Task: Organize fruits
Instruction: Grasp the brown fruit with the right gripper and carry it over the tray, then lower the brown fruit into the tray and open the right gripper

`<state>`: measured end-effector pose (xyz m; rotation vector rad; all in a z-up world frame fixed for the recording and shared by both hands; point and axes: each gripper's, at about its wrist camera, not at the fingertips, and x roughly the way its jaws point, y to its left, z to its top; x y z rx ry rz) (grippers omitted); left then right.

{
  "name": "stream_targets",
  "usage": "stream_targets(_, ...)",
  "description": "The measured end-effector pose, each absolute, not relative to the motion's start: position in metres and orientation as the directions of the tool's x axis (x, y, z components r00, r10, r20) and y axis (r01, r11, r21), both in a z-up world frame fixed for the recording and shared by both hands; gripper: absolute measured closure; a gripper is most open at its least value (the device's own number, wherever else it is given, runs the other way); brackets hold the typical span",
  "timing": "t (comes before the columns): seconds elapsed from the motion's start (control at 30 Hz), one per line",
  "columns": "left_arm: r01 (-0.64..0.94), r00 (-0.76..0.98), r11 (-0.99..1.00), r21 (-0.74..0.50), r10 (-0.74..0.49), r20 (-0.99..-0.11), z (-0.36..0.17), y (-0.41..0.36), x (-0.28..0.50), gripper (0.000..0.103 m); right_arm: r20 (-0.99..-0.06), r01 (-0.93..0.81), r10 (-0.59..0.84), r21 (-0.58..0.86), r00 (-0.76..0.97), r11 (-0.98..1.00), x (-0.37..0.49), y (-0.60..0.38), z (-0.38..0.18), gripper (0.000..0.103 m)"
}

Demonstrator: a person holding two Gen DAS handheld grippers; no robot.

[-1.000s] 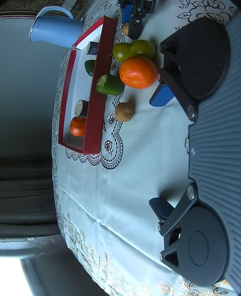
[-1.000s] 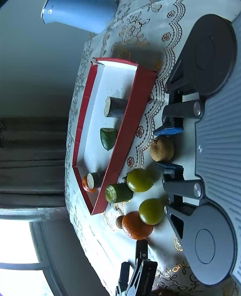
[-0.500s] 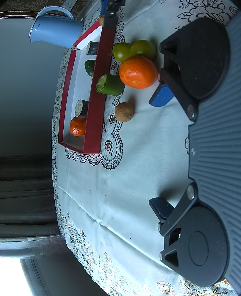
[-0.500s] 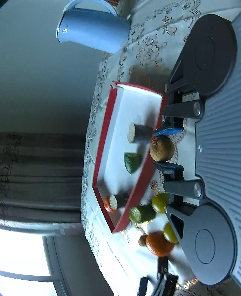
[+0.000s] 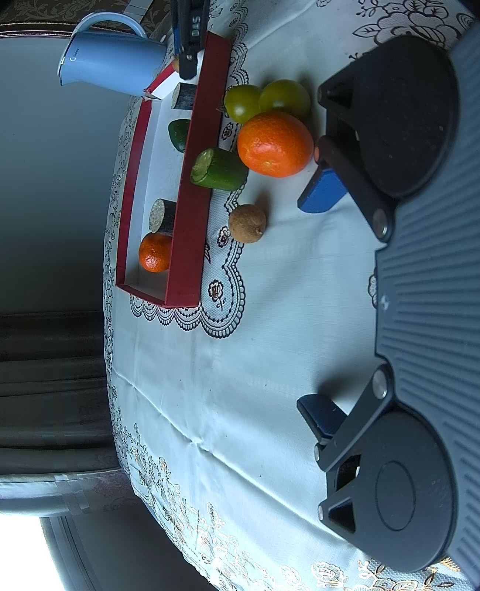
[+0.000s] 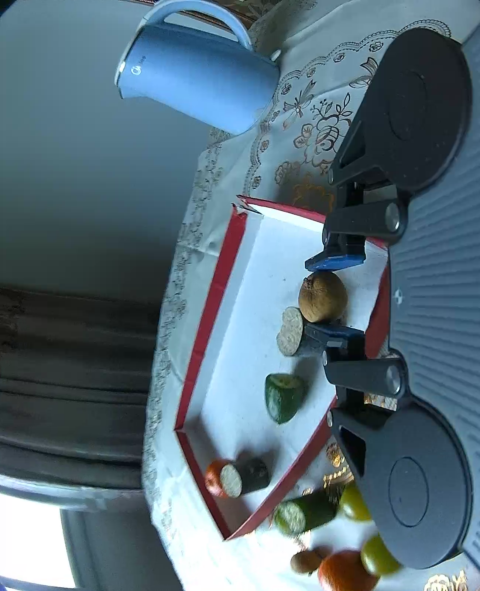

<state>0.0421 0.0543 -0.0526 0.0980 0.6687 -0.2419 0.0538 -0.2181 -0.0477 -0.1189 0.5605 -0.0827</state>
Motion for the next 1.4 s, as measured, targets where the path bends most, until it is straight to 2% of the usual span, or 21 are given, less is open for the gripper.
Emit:
stream_targets(0.8, 0.253, 0.758, 0.967, 0.012, -0.191, -0.624, -0.053, 0.054, 0.042, 0.0, -0.579, 0.064, -0.114, -0.106, 0.807, 0.992, 0.074, -0.228, -0.057, 0.073)
stream_targets(0.83, 0.253, 0.758, 0.967, 0.012, -0.191, -0.624, -0.053, 0.054, 0.042, 0.0, -0.577, 0.069, -0.115, -0.101, 0.808, 0.992, 0.071, -0.229, -0.055, 0.07)
stream_targets(0.9, 0.253, 0.758, 0.967, 0.012, -0.191, -0.624, -0.053, 0.054, 0.042, 0.0, -0.569, 0.068, -0.106, -0.087, 0.816, 0.994, 0.063, -0.23, -0.05, 0.052)
stream_targets(0.93, 0.253, 0.758, 0.967, 0.012, -0.191, -0.624, -0.053, 0.054, 0.042, 0.0, -0.558, 0.069, -0.101, -0.078, 0.824, 0.995, 0.059, -0.23, -0.048, 0.038)
stream_targets(0.97, 0.253, 0.758, 0.967, 0.012, -0.191, -0.624, -0.053, 0.054, 0.042, 0.0, -0.545, 0.063, -0.091, -0.069, 0.834, 0.996, 0.054, -0.23, -0.047, 0.033)
stream_targets(1.17, 0.254, 0.758, 0.967, 0.012, -0.191, -0.624, -0.053, 0.054, 0.042, 0.0, -0.502, 0.067, -0.11, -0.104, 0.858, 0.992, 0.041, -0.222, -0.041, 0.033)
stream_targets(1.4, 0.254, 0.758, 0.967, 0.012, -0.191, -0.624, -0.053, 0.054, 0.042, 0.0, -0.474, 0.078, -0.087, -0.04, 0.876, 0.996, 0.011, -0.226, -0.043, 0.032)
